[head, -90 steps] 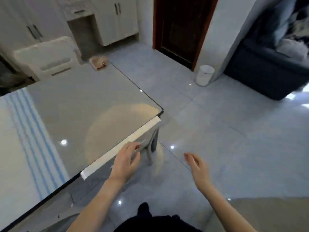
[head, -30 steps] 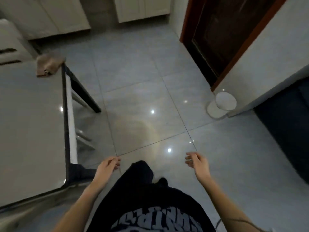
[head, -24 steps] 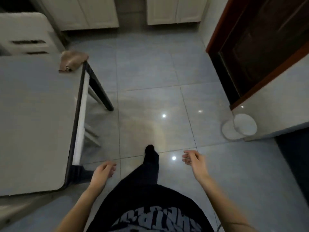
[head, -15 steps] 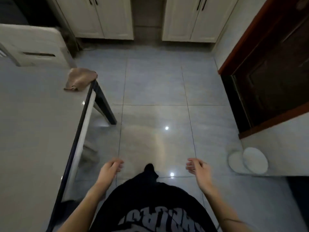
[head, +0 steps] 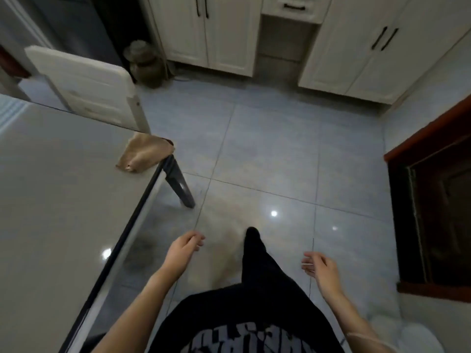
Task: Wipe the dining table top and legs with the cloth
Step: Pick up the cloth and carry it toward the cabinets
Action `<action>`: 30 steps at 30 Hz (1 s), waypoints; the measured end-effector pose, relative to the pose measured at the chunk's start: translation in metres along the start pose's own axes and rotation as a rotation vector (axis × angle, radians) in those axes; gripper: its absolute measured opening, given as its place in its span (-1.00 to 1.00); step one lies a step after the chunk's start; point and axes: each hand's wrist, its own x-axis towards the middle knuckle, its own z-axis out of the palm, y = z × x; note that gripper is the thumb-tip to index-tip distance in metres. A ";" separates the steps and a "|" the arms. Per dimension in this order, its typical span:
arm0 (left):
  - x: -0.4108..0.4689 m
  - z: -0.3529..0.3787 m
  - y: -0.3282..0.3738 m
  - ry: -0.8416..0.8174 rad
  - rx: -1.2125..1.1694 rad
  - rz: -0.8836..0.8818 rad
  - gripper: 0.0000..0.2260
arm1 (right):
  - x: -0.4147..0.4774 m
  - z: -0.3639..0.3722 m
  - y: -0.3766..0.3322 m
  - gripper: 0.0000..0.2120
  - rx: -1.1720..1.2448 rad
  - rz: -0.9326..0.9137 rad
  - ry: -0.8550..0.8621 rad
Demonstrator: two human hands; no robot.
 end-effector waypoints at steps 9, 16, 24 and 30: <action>0.041 0.007 0.039 0.313 -0.193 -0.196 -0.79 | 0.135 0.066 -0.163 -0.77 -0.287 -0.160 -0.338; 0.035 -0.002 0.049 0.552 -0.349 -0.233 -0.79 | 0.160 0.169 -0.247 -0.78 -0.408 -0.273 -0.625; 0.052 -0.064 0.035 0.758 -0.170 -0.232 -0.85 | 0.128 0.328 -0.309 -0.87 -0.574 -0.559 -0.890; 0.086 -0.135 0.012 0.748 0.036 -0.253 -0.72 | 0.104 0.444 -0.320 -0.62 -0.867 -0.847 -0.953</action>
